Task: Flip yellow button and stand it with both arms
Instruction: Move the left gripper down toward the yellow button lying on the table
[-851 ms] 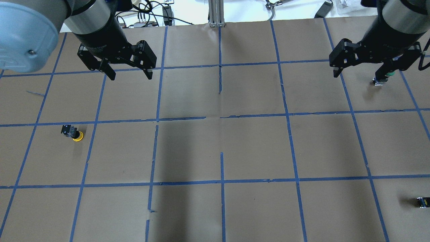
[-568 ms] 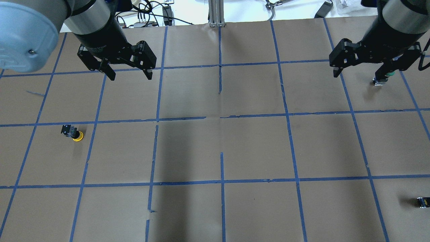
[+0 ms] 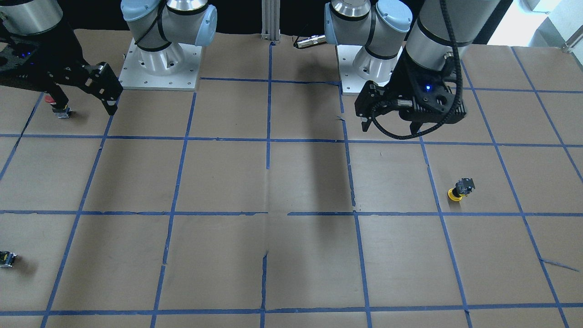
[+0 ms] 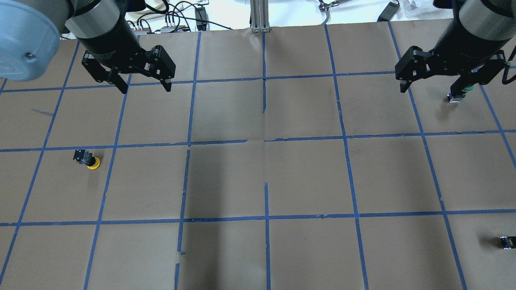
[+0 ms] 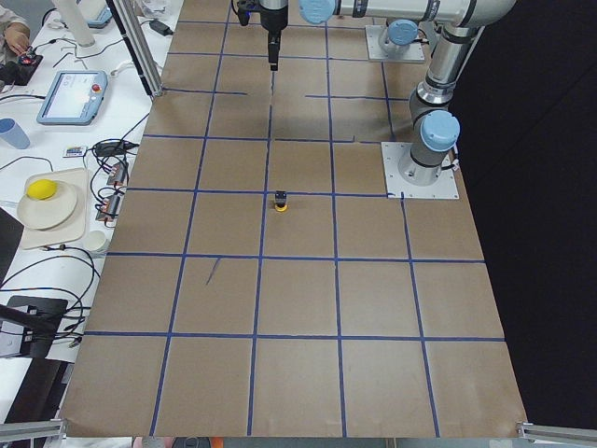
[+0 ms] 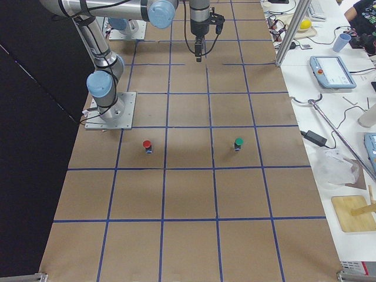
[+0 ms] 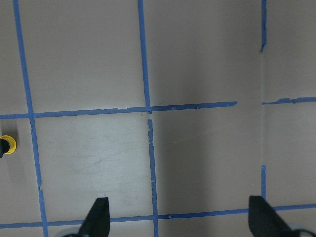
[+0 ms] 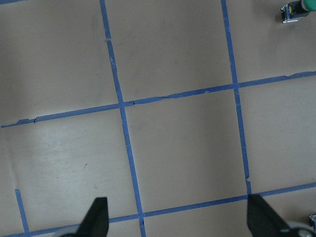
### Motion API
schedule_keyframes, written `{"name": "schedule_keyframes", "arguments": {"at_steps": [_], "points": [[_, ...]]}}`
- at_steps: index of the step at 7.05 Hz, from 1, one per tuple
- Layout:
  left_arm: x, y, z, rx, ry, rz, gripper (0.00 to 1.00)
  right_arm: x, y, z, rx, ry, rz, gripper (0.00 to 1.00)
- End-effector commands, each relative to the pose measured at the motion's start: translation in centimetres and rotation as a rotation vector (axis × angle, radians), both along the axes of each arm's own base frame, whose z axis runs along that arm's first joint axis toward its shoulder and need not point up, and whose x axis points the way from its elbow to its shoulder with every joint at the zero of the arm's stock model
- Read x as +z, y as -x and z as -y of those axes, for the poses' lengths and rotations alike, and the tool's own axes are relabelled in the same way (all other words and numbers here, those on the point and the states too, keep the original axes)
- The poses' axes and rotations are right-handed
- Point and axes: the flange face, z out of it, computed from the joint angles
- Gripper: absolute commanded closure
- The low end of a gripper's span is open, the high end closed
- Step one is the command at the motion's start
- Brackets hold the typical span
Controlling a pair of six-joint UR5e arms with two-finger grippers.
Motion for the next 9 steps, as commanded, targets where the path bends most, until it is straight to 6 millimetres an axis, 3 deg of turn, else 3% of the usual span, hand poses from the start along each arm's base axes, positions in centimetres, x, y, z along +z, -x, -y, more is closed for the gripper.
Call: {"name": "schedule_keyframes", "arguments": {"at_steps": [1, 3, 4, 5, 6, 9], "points": [[-3.7, -9.7, 3.7, 0.117, -0.046, -0.008, 0.00, 0.1, 0.0, -0.1, -0.001, 0.001, 0.000, 0.00], [-7.4, -14.5, 4.5, 0.070, -0.110, -0.023, 0.00, 0.0, 0.0, 0.0, -0.001, 0.000, 0.004, 0.00], [-9.2, -20.2, 4.1, 0.093, -0.116, -0.016, 0.01, -0.1, 0.0, 0.0, -0.001, -0.004, 0.001, 0.00], [-11.0, -23.9, 2.7, 0.104, -0.140, -0.025, 0.01, -0.1, 0.0, 0.0, 0.001, -0.003, -0.001, 0.00], [-13.0, -26.2, 2.0, 0.142, -0.122, -0.012, 0.01, -0.1, 0.0, 0.0, 0.000, -0.003, -0.005, 0.00], [-22.4, -28.8, -1.1, 0.164, -0.101, 0.022, 0.01, -0.1, 0.1, 0.1, -0.001, -0.003, -0.002, 0.00]]}}
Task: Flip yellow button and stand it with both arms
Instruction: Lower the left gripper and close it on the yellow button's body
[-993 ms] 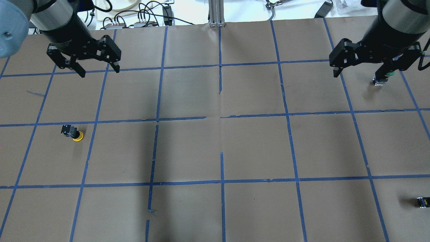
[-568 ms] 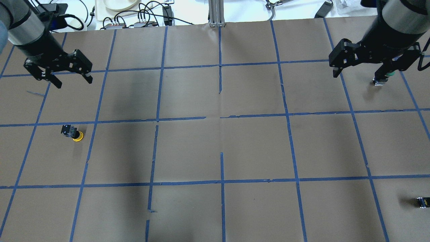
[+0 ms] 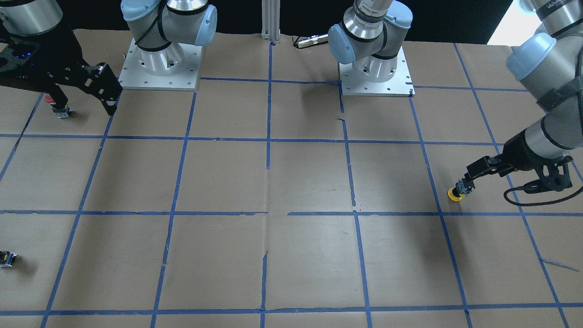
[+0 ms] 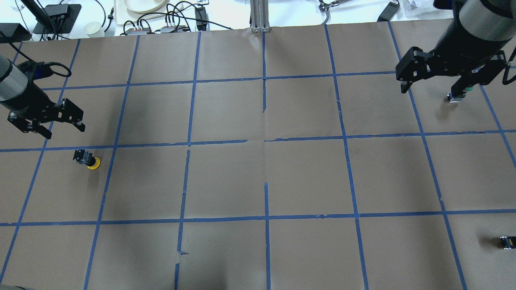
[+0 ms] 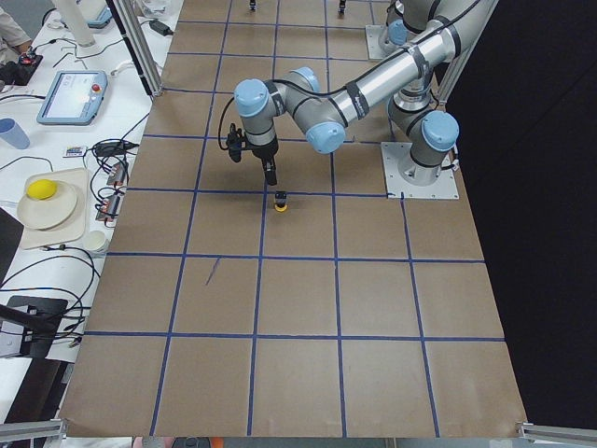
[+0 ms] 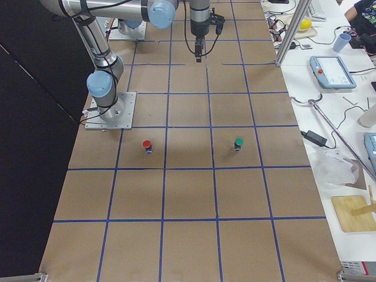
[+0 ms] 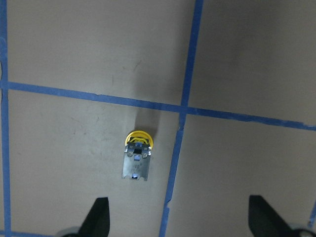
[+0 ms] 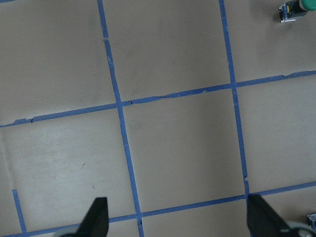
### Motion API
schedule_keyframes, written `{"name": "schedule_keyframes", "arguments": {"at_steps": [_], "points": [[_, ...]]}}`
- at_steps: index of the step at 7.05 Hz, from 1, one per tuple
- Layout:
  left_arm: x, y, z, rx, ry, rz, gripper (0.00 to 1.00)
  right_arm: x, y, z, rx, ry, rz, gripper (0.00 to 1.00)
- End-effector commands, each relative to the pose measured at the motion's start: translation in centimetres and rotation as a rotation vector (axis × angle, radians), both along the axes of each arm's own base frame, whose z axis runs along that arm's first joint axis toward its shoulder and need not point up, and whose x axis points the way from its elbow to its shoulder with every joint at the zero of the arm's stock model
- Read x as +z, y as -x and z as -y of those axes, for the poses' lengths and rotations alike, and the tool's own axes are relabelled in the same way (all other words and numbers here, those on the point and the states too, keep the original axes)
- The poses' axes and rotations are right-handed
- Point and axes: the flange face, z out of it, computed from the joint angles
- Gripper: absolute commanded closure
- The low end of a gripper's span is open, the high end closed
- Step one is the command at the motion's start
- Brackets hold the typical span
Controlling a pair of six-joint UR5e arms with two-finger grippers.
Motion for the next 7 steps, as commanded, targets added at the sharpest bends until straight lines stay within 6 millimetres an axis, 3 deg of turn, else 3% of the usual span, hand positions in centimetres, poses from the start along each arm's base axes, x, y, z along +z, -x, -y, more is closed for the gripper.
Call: {"name": "schedule_keyframes", "arguments": {"at_steps": [1, 2, 4, 7], "points": [[-5.0, -2.0, -1.4, -0.062, 0.010, 0.016, 0.01, 0.0, 0.0, 0.0, 0.000, 0.000, 0.003, 0.00], [-7.1, -2.5, -1.4, -0.103, 0.003, 0.000, 0.01, 0.1, 0.0, -0.2, -0.003, -0.009, 0.003, 0.00], [-8.9, -2.6, -1.2, -0.170, -0.020, -0.027, 0.01, -0.3, -0.1, -0.5, -0.002, -0.036, 0.004, 0.00], [-9.0, -2.0, -1.1, -0.174, -0.015, -0.035, 0.09, -0.4, -0.2, -0.7, -0.002, -0.056, 0.009, 0.00]]}}
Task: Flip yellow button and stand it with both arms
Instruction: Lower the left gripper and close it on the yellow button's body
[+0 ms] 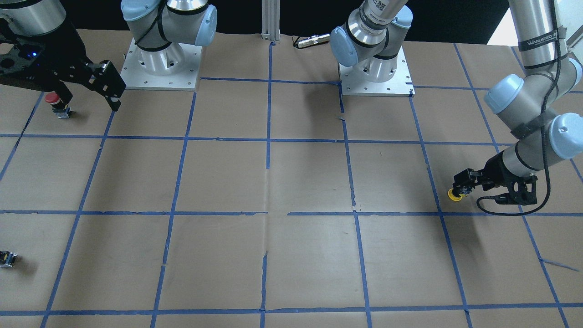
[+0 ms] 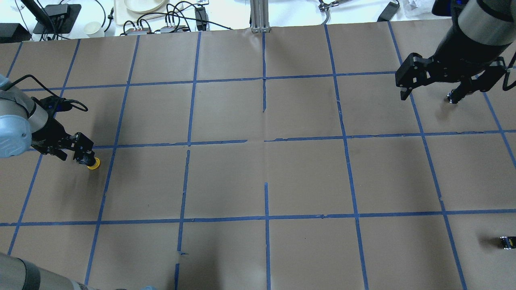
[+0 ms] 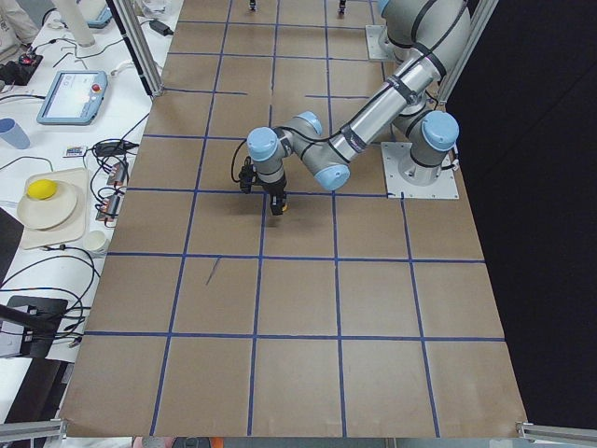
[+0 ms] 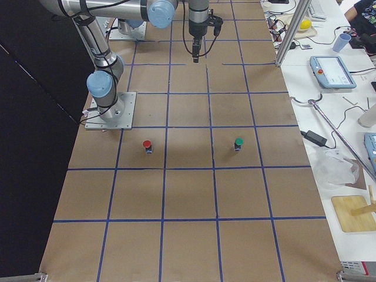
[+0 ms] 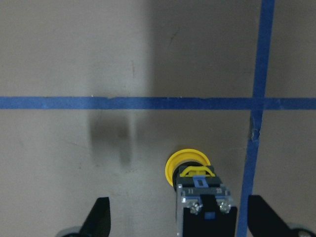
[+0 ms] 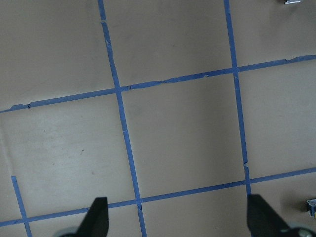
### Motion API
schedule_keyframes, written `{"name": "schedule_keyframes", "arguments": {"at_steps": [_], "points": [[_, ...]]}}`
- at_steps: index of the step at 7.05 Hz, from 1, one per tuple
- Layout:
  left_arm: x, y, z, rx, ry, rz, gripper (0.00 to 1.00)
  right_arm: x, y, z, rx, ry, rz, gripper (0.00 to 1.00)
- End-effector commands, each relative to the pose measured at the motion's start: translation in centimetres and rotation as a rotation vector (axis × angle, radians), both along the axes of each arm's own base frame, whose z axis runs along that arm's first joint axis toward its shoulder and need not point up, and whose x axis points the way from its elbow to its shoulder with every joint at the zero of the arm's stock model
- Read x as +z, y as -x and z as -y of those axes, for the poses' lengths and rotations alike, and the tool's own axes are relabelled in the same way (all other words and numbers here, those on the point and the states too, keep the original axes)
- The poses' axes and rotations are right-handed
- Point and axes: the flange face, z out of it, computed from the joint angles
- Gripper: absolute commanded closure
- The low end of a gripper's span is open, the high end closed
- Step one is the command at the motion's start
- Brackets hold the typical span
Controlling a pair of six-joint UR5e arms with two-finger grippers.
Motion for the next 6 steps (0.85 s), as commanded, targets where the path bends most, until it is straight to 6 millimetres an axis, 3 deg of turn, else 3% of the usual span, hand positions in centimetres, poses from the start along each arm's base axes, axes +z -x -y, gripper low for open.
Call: {"name": "schedule_keyframes", "arguments": {"at_steps": [1, 3, 5, 6], "points": [[-0.05, 0.52, 0.04, -0.004, 0.001, -0.004, 0.09, -0.10, -0.02, -0.12, 0.002, -0.012, 0.001, 0.00], [0.03, 0.62, 0.07, -0.006, 0.003, -0.005, 0.13, 0.03, -0.19, -0.02, 0.002, -0.002, 0.017, 0.00], [0.42, 0.67, 0.11, -0.006, 0.008, 0.001, 0.43, 0.81, -0.09, 0.32, -0.025, 0.034, 0.016, 0.00], [0.49, 0.69, 0.09, -0.006, 0.008, 0.001, 0.57, 0.65, -0.03, 0.33, -0.126, 0.037, 0.013, 0.00]]}}
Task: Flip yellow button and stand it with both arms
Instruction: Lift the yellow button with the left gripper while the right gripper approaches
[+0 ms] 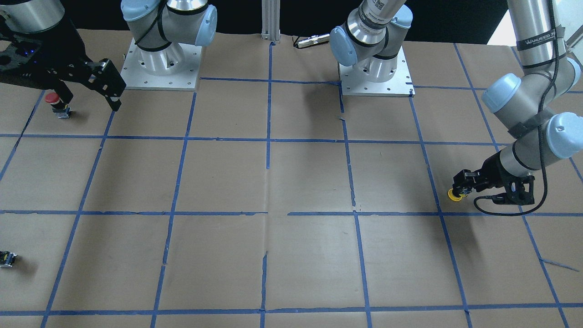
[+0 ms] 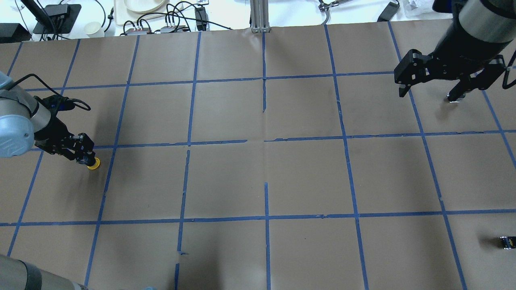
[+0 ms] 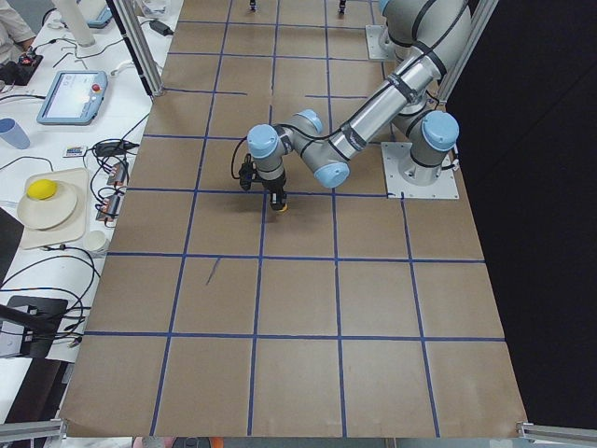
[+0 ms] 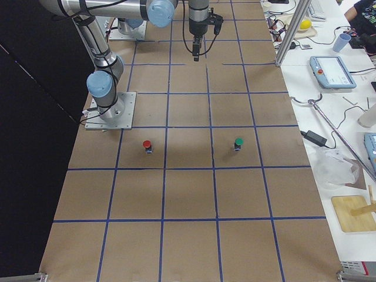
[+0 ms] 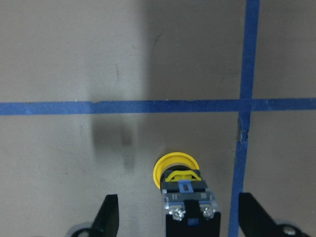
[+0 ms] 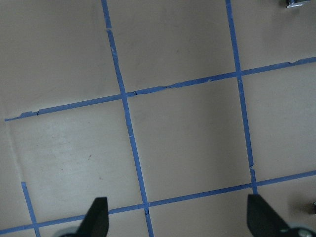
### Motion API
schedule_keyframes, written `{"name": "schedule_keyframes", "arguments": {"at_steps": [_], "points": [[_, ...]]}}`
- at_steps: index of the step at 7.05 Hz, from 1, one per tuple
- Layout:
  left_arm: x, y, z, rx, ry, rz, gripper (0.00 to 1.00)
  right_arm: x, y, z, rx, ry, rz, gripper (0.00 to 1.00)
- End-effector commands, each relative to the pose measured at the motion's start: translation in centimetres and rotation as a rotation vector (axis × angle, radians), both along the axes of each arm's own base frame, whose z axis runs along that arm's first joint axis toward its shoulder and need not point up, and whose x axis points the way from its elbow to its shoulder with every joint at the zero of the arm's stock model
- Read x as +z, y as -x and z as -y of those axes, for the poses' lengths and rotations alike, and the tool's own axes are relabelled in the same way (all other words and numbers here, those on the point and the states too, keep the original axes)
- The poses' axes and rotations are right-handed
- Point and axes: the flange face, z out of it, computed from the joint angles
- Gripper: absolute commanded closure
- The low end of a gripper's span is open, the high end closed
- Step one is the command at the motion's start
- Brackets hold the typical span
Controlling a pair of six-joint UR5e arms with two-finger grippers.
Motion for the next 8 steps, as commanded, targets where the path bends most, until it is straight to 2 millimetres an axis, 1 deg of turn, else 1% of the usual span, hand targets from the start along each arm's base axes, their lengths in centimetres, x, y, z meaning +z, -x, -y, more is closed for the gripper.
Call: {"name": "schedule_keyframes", "arguments": {"at_steps": [1, 2, 3, 4, 5, 6, 7, 8], "points": [[0.1, 0.1, -0.1, -0.002, -0.001, 0.000, 0.71, -0.3, 0.1, 0.0, -0.121, -0.001, 0.003, 0.00], [0.2, 0.3, -0.1, -0.003, -0.002, -0.003, 0.79, -0.4, 0.1, -0.1, -0.124, -0.006, 0.007, 0.00], [0.9, 0.6, 0.0, -0.005, 0.012, -0.007, 0.81, 0.4, -0.5, 0.4, -0.171, 0.018, 0.065, 0.00], [2.1, 1.2, 0.2, -0.007, 0.060, -0.051, 0.81, 0.3, -1.3, 1.4, -0.339, 0.011, 0.158, 0.00], [2.8, 2.5, 0.1, -0.005, 0.064, -0.129, 0.81, 0.4, -2.0, 2.9, -0.506, -0.018, 0.247, 0.00], [4.7, 6.0, 0.2, -0.011, 0.090, -0.252, 0.81, 0.8, -3.4, 3.9, -0.670, -0.069, 0.395, 0.00], [6.2, 10.7, 0.6, -0.016, 0.127, -0.373, 0.81, 1.1, -4.7, 4.3, -0.826, -0.144, 0.530, 0.00], [7.4, 15.0, 0.8, -0.064, 0.139, -0.394, 0.84, 0.4, -5.4, 5.2, -0.915, -0.222, 0.615, 0.00]]}}
